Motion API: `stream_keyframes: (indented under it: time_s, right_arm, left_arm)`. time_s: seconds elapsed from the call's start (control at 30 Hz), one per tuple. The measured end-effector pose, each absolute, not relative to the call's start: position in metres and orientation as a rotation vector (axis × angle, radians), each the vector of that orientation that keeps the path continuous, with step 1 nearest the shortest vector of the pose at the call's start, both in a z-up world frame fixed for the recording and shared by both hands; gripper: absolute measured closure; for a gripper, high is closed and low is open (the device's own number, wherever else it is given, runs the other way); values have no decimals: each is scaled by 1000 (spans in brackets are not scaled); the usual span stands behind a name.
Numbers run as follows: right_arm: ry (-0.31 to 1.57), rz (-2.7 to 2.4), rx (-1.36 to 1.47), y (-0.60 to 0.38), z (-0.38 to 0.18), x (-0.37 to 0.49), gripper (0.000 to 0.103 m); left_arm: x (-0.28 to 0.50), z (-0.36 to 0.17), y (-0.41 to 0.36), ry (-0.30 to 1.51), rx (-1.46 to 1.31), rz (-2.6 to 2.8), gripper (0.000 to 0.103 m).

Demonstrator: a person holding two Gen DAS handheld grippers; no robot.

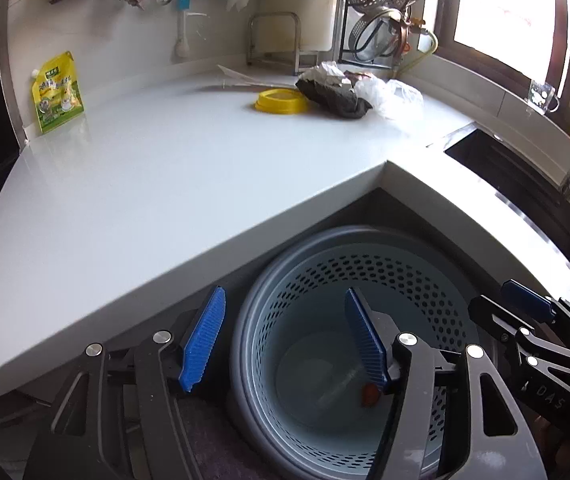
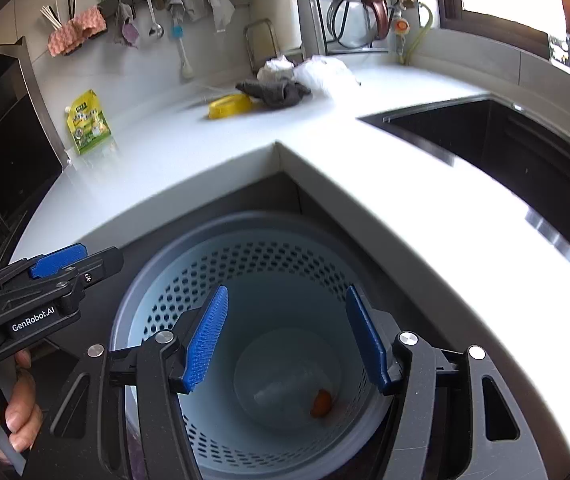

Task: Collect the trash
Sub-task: 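Grasp the clear plastic bag with the right tool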

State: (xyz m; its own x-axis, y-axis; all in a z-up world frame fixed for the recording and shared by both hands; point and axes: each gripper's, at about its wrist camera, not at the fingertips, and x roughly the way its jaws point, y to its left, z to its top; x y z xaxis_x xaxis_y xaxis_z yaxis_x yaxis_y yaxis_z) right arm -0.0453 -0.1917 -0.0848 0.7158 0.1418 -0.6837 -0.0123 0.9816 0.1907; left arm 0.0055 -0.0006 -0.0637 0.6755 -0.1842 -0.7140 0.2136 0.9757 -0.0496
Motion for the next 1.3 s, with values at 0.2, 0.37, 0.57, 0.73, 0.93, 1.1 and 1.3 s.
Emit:
stream_keyframes:
  time_s: [0.2,0.37,0.57,0.73,0.93,1.1,1.3]
  right_arm:
    - [698,73,161,-202,-56,-21,39]
    - [631,52,178,-221,-31,17,38]
    - [584,25,184,-242,1,77,33]
    - [587,9,148,-249,15,131,32]
    - [632,25,100,-245,13,186,30]
    - [675,39,58,-237,2,222,25]
    - [762,37,36,-236,-20,258,24]
  left_arm:
    - [32,-35,5,725,15,-201,35]
    - [67,-11,6,668,11,-169,31]
    - [117,7,2,639,-1,-155,28]
    - [160,11,-4,635,-7,-140,23]
    - [200,5,-8,643,-3,-115,14]
    - [222,-8,-8,678,-7,-96,14]
    - [233,-21,-7,706,-2,-85,13]
